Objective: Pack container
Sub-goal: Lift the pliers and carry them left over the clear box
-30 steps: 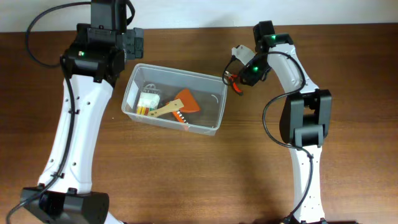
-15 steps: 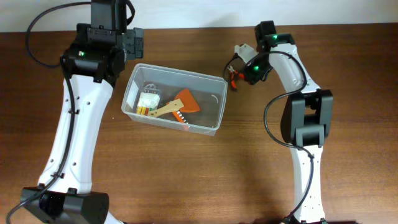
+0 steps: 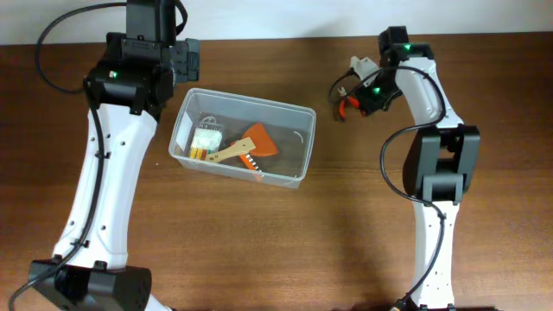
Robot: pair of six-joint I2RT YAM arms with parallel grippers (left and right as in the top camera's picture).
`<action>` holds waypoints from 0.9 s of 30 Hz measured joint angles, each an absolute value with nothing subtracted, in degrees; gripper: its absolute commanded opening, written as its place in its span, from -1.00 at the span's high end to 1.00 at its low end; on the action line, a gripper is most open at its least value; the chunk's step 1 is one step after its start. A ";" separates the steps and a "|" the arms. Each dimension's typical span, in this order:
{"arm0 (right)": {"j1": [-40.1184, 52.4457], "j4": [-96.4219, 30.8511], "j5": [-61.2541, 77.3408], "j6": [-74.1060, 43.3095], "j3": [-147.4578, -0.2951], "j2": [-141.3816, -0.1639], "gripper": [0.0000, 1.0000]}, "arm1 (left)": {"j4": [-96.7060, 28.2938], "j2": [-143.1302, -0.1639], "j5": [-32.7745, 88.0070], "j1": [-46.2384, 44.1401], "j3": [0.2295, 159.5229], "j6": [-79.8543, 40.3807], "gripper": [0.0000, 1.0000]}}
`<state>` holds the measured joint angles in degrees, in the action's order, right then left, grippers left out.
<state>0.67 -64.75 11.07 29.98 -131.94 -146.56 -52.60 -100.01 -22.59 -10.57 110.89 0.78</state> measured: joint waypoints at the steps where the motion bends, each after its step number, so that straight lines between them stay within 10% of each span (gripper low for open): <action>1: 0.67 -64.71 11.03 29.98 -132.42 -146.34 0.92 | -52.60 -100.01 -22.59 -10.57 110.89 0.78 -0.98; 27: 11.75 -77.97 10.41 28.16 -142.76 -130.91 0.92 | -52.60 -100.01 -22.59 -10.57 110.89 0.78 -0.99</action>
